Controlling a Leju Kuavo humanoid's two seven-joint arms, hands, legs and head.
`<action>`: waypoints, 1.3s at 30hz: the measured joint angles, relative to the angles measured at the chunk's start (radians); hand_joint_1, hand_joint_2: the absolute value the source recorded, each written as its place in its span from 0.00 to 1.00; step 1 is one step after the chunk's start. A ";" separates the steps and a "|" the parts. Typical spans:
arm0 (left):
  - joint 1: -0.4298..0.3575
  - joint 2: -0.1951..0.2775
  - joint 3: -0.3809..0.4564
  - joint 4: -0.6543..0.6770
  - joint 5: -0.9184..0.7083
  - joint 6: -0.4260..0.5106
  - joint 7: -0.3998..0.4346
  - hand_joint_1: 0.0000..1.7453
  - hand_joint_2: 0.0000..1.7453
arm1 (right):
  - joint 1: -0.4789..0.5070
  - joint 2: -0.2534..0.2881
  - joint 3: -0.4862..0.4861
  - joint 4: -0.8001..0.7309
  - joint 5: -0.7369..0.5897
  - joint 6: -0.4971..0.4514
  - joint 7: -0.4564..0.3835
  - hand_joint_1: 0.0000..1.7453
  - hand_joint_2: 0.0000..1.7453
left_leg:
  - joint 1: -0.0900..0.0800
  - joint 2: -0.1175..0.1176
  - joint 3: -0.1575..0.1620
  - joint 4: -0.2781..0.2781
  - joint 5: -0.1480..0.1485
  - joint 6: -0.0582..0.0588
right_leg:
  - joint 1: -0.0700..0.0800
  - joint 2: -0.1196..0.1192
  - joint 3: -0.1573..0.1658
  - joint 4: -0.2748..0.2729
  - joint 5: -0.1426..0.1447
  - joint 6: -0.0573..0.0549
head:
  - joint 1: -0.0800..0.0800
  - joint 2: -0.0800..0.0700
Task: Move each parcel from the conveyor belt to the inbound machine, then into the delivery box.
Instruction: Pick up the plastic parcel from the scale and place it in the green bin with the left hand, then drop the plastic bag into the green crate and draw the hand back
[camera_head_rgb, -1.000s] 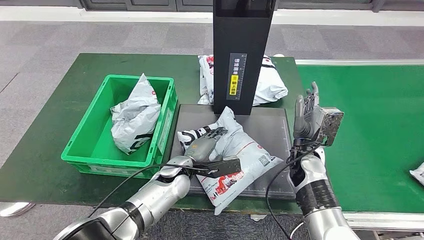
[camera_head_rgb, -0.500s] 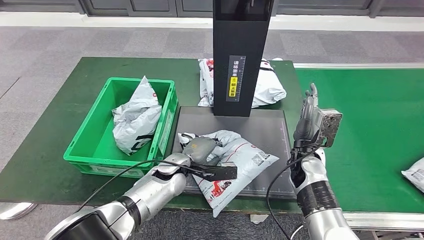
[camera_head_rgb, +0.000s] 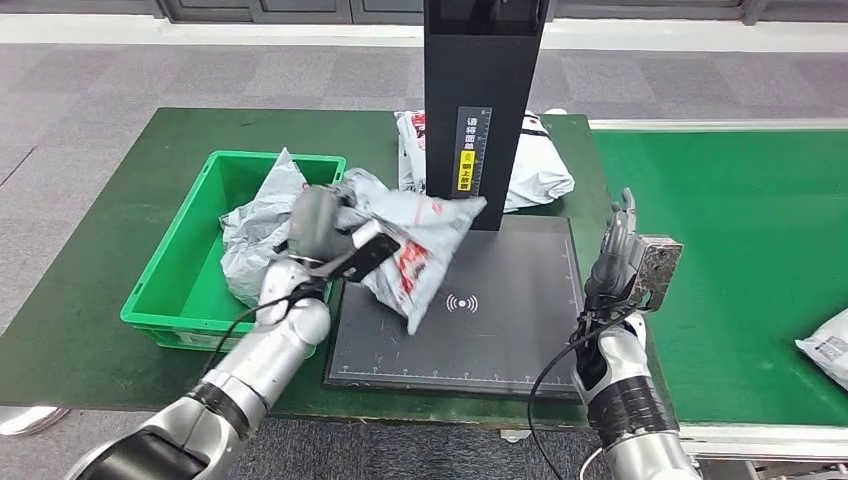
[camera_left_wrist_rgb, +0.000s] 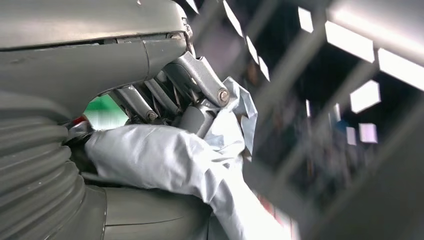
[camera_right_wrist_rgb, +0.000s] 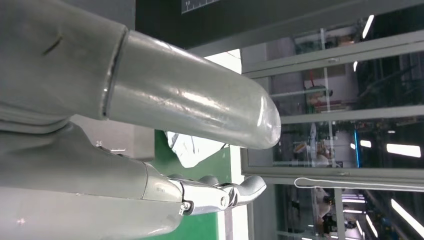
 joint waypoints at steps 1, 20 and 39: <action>-0.004 0.013 0.035 -0.033 -0.015 0.008 -0.002 1.00 1.00 | 0.001 0.000 0.000 0.000 -0.005 0.000 -0.003 0.00 0.00 | 0.000 0.000 0.000 0.000 0.000 0.000 | 0.000 0.001 0.000 0.000 0.000 0.000 | 0.000 0.000; -0.014 0.085 0.698 -0.159 -0.745 0.008 0.242 0.00 1.00 | -0.014 0.000 0.007 0.000 -0.028 -0.024 0.004 0.00 0.00 | 0.001 0.000 -0.002 0.000 0.000 -0.001 | 0.001 0.002 -0.002 0.000 0.000 0.000 | 0.000 0.000; -0.084 0.176 0.691 0.268 -0.682 -0.183 0.367 0.00 1.00 | -0.014 -0.002 0.026 0.000 -0.023 0.027 0.044 0.00 0.00 | 0.001 0.000 -0.002 0.000 0.001 -0.002 | 0.001 0.001 -0.002 0.000 0.001 -0.002 | 0.000 0.000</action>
